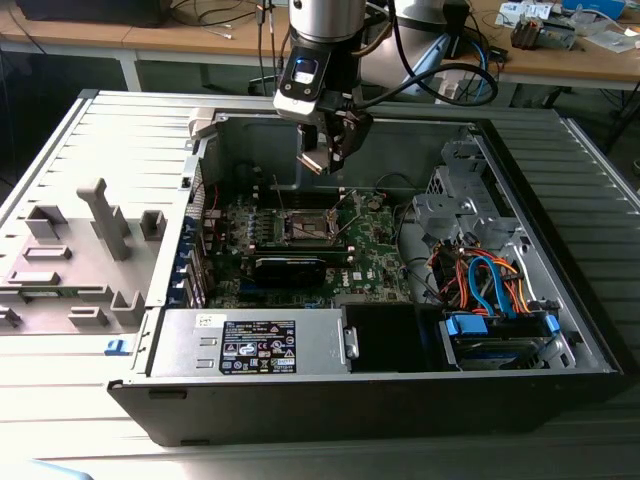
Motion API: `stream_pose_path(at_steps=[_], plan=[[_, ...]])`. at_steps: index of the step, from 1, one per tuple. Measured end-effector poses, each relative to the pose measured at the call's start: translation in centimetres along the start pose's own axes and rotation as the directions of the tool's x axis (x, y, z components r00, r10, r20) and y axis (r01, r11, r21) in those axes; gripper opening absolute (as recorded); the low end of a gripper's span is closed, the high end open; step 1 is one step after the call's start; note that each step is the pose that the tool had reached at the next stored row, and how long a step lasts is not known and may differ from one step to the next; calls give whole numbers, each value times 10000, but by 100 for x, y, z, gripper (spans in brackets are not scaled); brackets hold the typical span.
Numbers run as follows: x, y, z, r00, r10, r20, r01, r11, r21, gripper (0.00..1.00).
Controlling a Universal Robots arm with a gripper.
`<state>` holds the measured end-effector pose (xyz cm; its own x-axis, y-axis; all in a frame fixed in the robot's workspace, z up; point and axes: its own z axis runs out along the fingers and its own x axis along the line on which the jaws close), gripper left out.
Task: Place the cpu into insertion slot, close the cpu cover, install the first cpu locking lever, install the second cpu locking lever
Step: 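Place the cpu into insertion slot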
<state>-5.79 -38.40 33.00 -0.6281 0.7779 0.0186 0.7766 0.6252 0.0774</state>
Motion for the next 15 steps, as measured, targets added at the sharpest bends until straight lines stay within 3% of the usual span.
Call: stream_pose_path(at_steps=[15], plan=[[0,0,1,10000,95,8,-95,10000,-1,55]])
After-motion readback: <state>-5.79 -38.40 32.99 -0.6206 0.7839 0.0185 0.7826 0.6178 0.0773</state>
